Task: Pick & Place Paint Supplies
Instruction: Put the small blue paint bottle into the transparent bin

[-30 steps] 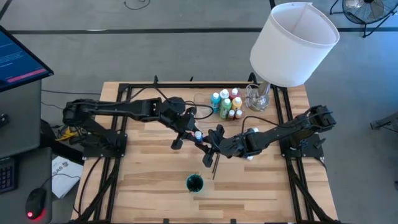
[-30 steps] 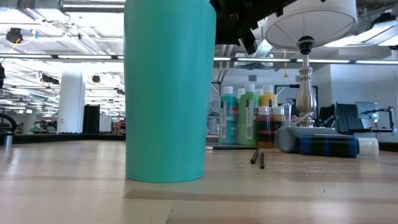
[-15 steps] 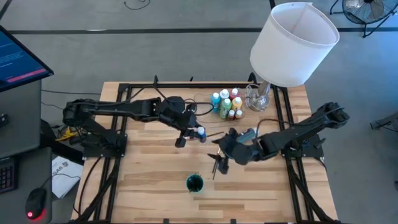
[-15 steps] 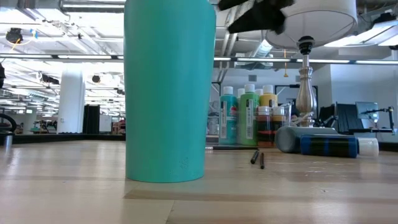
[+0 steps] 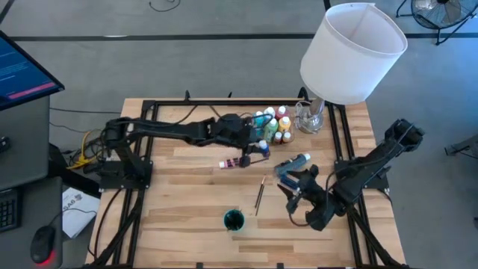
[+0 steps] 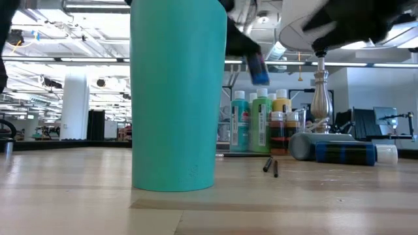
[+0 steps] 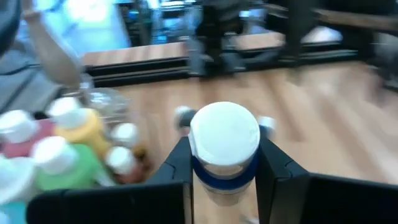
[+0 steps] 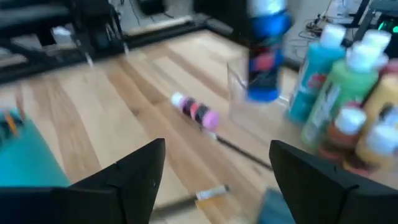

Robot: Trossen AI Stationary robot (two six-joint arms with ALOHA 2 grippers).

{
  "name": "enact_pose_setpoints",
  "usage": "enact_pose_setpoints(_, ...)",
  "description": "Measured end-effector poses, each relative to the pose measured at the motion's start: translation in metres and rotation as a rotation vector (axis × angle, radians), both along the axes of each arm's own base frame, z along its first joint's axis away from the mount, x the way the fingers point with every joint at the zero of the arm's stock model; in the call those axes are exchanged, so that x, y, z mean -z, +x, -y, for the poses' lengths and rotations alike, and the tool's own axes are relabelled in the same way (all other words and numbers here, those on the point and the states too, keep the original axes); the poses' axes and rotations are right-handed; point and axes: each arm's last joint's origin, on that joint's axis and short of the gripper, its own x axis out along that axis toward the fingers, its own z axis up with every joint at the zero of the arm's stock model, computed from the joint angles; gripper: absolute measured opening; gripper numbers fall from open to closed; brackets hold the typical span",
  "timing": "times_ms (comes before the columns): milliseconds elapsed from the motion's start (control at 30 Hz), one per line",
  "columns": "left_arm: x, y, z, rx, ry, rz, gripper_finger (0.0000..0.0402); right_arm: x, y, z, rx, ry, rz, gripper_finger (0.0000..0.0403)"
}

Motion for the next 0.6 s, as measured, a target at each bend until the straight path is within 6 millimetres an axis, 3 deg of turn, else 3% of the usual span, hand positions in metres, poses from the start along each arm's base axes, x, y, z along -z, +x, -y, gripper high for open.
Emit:
enact_pose_setpoints(200,0.009,0.033,-0.019,-0.109,0.045,0.003,0.0046,0.029,-0.014,-0.018,-0.103,-0.013,0.002,0.0282)
enact_pose_setpoints(400,0.017,0.058,-0.022,-0.163,0.074,0.005,0.0046,0.031,-0.018,-0.037,-0.218,-0.1,-0.014,0.0282)
enact_pose_setpoints(600,0.033,0.068,-0.027,-0.241,0.106,-0.027,0.0046,0.03,-0.028,-0.047,-0.267,-0.13,-0.013,0.0282)
